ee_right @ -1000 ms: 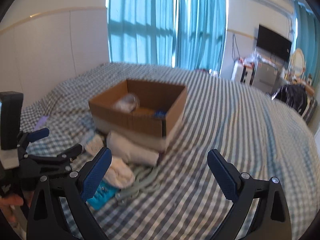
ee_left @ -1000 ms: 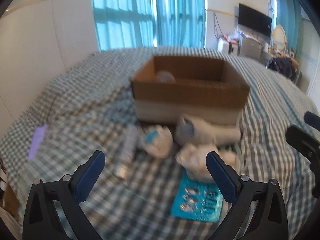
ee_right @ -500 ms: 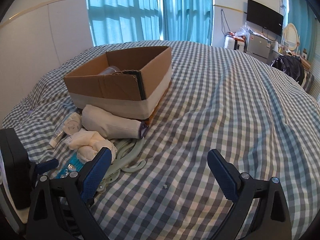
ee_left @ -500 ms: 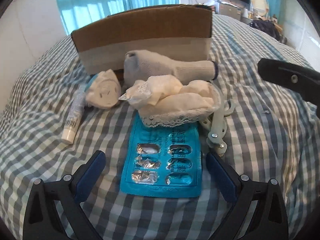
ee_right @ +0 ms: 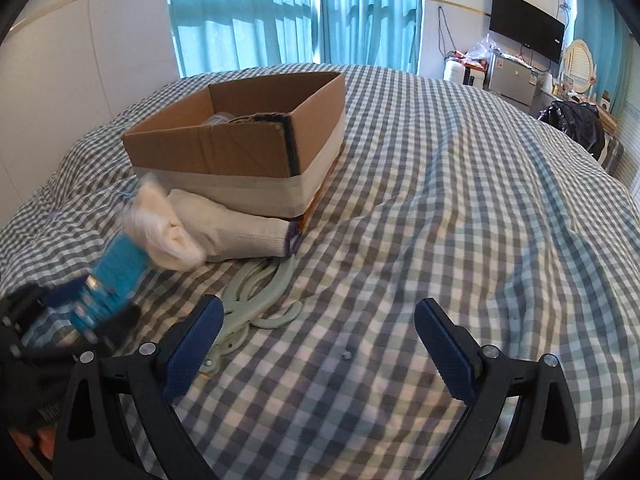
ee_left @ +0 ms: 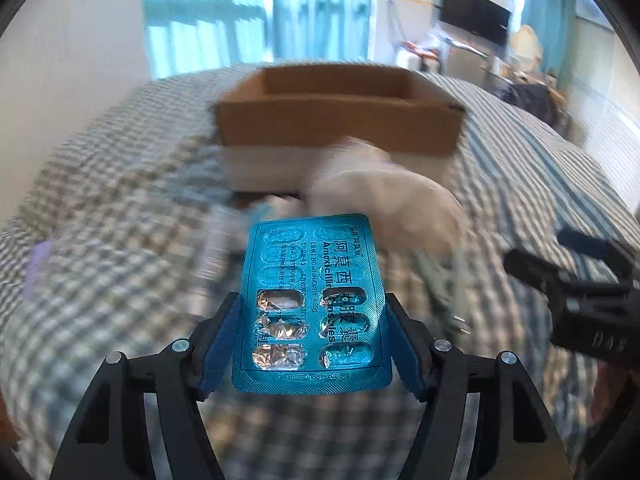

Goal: Organize objects
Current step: 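Grasp the blue pill blister pack with the left tool while the right tool grasps the pale green clip, then carry the blister pack and green clip into the box and open both tools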

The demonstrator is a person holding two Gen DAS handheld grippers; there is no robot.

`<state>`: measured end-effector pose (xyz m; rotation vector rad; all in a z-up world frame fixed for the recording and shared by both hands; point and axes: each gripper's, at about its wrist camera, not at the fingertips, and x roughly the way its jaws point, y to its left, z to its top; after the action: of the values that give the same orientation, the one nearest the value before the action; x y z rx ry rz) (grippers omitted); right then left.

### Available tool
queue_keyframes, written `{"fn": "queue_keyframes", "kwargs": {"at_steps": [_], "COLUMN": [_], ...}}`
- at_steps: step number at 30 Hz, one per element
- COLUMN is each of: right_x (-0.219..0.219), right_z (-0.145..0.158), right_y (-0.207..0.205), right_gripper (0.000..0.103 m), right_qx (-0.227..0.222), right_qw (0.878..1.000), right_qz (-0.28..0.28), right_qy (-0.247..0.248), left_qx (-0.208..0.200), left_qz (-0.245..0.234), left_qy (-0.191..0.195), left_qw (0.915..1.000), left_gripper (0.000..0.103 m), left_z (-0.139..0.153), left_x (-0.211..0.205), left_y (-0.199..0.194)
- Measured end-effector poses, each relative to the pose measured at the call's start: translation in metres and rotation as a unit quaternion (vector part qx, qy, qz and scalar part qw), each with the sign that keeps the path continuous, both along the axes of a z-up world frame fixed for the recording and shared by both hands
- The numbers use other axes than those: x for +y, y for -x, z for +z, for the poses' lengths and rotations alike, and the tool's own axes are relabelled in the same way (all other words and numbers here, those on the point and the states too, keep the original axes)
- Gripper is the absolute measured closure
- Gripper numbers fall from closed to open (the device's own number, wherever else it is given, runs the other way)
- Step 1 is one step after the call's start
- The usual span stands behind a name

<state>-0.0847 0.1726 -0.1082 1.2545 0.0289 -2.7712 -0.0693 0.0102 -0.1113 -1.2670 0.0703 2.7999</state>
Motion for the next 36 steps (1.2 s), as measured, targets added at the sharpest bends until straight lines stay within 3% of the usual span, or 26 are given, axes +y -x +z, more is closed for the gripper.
{"fn": "queue_keyframes", "kwargs": {"at_steps": [4,15,17,19,23,30,36], "right_x": [-0.018,-0.050,-0.054,-0.056,-0.056,-0.047,-0.040], "right_z": [-0.012,-0.045,-0.052,-0.057,-0.054,-0.038,0.001], "right_y": [0.005,0.042,0.050,0.051,0.041,0.012,-0.004], "right_gripper": [0.006,0.006,0.012,0.024,0.033,0.034,0.034], "right_qx": [-0.016,-0.056,-0.063,-0.070,-0.061,-0.046,0.001], "right_qw": [1.000,0.997,0.996,0.996,0.995,0.996,0.997], "right_qz": [0.019,0.043,0.045,0.047,0.062,0.072,0.076], "right_qy": [-0.005,-0.028,-0.034,-0.036,-0.044,-0.028,-0.018], "left_qx": [0.004,-0.012,-0.014,-0.013,-0.014,-0.008,0.006], "left_qz": [0.029,0.040,0.040,0.039,0.039,0.039,0.039], "left_qy": [-0.005,-0.017,-0.019,-0.020,-0.017,-0.019,-0.020], "left_qw": [0.9996,0.9990,0.9989,0.9989,0.9990,0.9990,0.9990], "left_gripper": [0.033,0.033,0.033,0.033,0.033,0.033,0.033], "left_z": [-0.004,-0.020,-0.020,-0.019,-0.019,-0.010,0.005], "left_x": [-0.024,-0.038,-0.039,-0.039,-0.036,-0.035,-0.030], "left_y": [0.000,0.001,0.001,0.000,-0.001,-0.007,-0.013]}}
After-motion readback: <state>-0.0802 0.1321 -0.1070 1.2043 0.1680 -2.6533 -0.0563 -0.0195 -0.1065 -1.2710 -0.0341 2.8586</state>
